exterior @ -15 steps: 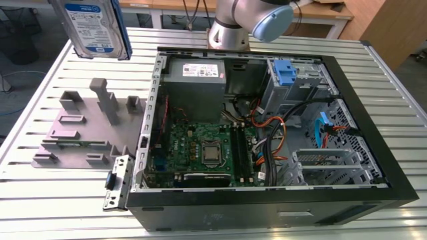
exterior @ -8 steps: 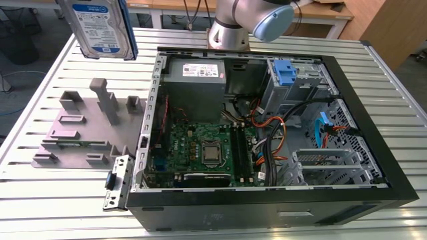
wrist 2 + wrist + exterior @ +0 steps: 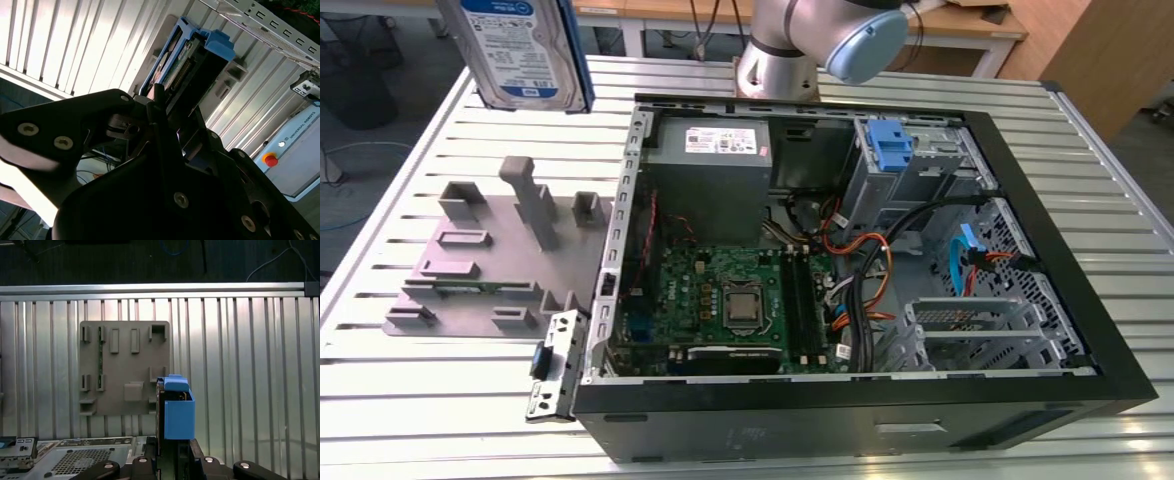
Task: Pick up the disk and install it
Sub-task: 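Pick up the disk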
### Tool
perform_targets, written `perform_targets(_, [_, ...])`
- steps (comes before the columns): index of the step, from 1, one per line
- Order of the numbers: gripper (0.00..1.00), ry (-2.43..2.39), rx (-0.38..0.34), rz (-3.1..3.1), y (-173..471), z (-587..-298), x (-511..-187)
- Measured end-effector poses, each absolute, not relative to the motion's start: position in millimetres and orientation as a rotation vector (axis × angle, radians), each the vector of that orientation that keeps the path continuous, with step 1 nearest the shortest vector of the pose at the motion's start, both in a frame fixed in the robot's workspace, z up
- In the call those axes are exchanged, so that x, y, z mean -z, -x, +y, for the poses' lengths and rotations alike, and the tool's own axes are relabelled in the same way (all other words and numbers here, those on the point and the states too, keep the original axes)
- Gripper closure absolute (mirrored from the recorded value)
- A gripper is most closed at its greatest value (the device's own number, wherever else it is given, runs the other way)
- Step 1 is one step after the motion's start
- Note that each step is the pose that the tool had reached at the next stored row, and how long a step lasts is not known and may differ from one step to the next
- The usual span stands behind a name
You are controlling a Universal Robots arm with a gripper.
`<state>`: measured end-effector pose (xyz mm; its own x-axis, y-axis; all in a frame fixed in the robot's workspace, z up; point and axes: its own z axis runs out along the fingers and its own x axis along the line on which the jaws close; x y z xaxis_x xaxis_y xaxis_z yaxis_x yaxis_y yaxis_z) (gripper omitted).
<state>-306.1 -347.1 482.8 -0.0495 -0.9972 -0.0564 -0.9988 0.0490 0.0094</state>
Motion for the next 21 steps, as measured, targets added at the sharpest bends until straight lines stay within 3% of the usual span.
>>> perform_targets(21, [0.65,2.142,-0.071,2.250,271,-347,-483])
